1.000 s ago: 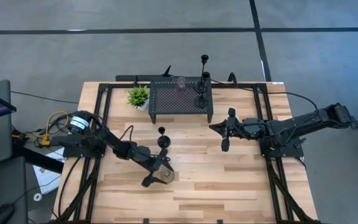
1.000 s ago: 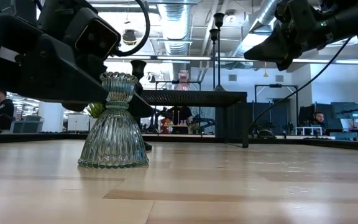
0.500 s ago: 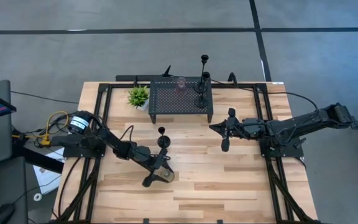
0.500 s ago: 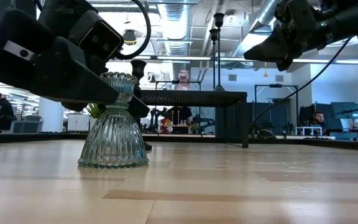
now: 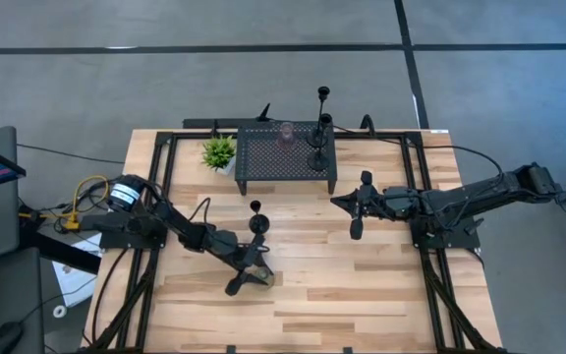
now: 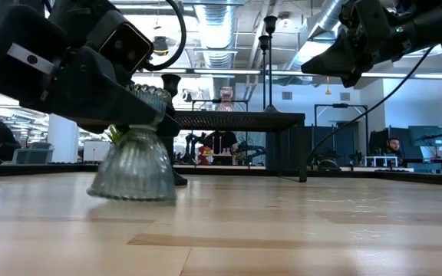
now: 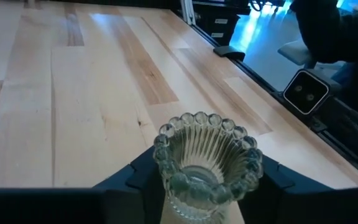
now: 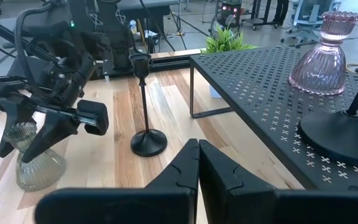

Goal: Pick & Place candle stick holders
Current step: Align the green glass candle holder with the pink glass candle holder on the shelf

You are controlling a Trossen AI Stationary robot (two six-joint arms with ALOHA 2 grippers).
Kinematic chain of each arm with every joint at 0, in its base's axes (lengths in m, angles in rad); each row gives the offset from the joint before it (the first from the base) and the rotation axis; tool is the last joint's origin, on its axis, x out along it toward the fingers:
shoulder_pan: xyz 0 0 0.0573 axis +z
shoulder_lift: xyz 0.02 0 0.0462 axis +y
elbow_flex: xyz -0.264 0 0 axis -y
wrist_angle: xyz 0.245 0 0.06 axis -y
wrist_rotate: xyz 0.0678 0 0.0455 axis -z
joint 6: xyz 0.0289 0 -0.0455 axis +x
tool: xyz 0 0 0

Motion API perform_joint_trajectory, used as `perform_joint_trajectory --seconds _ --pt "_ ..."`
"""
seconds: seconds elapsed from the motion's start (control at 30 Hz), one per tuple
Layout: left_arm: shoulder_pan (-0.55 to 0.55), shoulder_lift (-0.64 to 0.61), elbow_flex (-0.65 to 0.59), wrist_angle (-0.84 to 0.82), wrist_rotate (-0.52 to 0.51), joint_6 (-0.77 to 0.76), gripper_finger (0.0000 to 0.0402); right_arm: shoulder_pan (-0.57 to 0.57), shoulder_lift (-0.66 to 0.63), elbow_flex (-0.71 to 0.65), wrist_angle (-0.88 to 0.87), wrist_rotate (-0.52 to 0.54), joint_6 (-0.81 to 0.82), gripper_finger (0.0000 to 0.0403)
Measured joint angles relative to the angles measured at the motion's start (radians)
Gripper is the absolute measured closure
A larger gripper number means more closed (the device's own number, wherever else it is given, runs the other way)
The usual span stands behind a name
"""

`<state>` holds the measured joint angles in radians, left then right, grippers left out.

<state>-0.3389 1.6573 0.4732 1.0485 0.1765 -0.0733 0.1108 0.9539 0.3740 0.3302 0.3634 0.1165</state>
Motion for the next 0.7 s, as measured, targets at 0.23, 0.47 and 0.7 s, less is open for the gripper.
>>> perform_joint_trajectory --seconds 0.23,0.47,0.7 --pt "0.005 -0.039 -0.001 -0.026 -0.018 -0.029 0.0265 0.000 0.000 0.000 0.000 0.000 0.000 0.0403" --pt "0.026 -0.157 0.003 -0.070 -0.053 -0.044 0.0261 0.000 0.000 0.000 0.000 0.000 -0.001 0.0403" --pt "0.080 -0.334 0.013 -0.193 -0.136 -0.094 0.0263 0.000 0.000 0.000 0.000 0.000 -0.003 0.0403"
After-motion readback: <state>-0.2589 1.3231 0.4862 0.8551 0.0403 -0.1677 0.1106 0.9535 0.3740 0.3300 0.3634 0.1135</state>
